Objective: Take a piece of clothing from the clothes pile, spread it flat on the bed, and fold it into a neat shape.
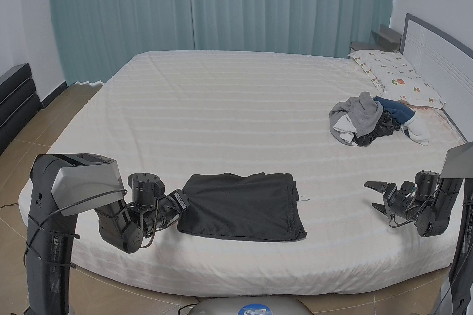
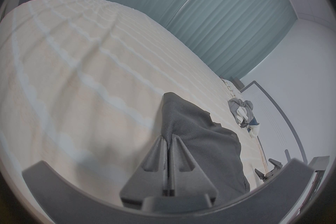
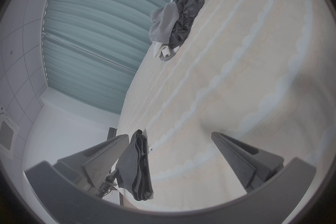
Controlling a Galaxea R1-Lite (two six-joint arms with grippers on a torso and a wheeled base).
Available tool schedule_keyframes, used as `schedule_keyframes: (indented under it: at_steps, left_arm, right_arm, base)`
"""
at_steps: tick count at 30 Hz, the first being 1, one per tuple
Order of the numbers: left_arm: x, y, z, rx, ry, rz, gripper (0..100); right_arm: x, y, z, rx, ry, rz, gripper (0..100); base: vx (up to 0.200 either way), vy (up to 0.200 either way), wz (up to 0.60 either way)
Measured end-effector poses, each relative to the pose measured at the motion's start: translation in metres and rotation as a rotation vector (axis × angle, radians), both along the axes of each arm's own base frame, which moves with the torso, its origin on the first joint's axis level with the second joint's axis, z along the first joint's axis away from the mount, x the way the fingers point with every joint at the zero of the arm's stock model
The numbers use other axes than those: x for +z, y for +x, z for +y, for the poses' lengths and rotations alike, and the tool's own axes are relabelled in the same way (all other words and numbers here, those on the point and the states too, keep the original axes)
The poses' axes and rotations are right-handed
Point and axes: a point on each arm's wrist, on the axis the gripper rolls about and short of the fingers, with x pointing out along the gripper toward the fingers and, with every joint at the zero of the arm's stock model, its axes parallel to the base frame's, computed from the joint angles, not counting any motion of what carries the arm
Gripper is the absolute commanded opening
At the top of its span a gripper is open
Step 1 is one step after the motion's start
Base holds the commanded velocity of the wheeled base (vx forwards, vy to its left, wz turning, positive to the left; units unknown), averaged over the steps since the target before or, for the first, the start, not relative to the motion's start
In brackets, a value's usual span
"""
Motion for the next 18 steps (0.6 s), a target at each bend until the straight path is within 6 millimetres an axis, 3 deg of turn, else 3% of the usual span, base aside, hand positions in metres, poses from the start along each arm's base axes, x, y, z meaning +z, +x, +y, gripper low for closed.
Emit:
schedule_keyframes:
  at_steps: [18]
  left_arm:
    - [0.002,0.005,0.013,0.036,-0.004,-0.006,0]
  right_arm:
    - [0.0,0.0,0.0,0.0,0.0,0.0,100]
  base:
    - [0.0,0.2,0.0]
